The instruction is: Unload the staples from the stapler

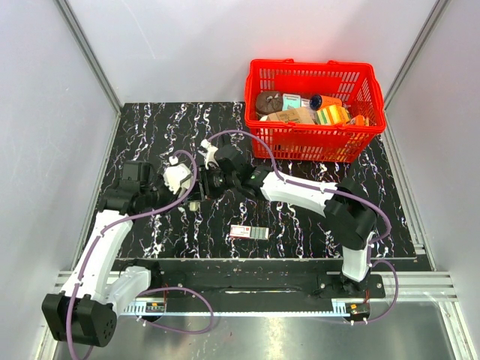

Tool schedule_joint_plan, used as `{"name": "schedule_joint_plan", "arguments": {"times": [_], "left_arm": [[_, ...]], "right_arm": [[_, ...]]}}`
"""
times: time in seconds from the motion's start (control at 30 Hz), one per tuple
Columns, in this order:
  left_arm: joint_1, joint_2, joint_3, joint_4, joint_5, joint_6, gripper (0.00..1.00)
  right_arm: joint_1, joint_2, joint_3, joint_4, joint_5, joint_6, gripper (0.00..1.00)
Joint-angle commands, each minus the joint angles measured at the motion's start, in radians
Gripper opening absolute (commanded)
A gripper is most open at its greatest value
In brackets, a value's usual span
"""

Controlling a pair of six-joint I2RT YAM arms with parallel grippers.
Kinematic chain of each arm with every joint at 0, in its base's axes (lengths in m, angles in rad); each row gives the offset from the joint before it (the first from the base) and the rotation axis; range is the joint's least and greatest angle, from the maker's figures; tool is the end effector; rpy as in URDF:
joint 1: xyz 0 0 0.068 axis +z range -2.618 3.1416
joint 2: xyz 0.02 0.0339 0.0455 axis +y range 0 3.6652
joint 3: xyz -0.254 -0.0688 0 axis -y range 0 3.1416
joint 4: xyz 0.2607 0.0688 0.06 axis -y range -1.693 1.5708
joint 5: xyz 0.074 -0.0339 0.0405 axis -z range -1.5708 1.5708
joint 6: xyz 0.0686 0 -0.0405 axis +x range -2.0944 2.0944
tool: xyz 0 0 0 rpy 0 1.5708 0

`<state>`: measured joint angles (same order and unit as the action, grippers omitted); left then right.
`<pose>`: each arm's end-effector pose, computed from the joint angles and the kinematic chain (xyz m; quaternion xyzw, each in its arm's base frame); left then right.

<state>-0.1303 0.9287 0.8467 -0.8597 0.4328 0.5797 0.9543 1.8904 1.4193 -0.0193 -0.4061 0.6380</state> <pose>0.2073 -0.0562 0.2452 0.3851 0.8478 -0.1317 0.3401 0.2555 0.4075 0.2252 -0.2347 0.8132 0.4810 0.2287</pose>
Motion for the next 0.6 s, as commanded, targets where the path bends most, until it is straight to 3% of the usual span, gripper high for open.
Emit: {"name": "schedule_joint_plan", "arguments": {"times": [0.0, 0.27, 0.4, 0.57], "left_arm": [[-0.017, -0.056, 0.042, 0.125, 0.048, -0.044, 0.0], [-0.019, -0.073, 0.003, 0.272, -0.088, 0.017, 0.0], [-0.029, -0.07, -0.018, 0.303, -0.112, 0.139, 0.0], [-0.049, -0.051, -0.012, 0.3, -0.166, 0.229, 0.0]], "right_arm": [[-0.015, 0.032, 0.003, 0.008, 0.007, -0.011, 0.08], [-0.015, 0.059, -0.013, 0.058, -0.042, 0.005, 0.15], [-0.017, 0.072, -0.031, 0.058, -0.065, -0.008, 0.28], [-0.029, 0.075, -0.052, 0.062, -0.053, 0.005, 0.37]]}}
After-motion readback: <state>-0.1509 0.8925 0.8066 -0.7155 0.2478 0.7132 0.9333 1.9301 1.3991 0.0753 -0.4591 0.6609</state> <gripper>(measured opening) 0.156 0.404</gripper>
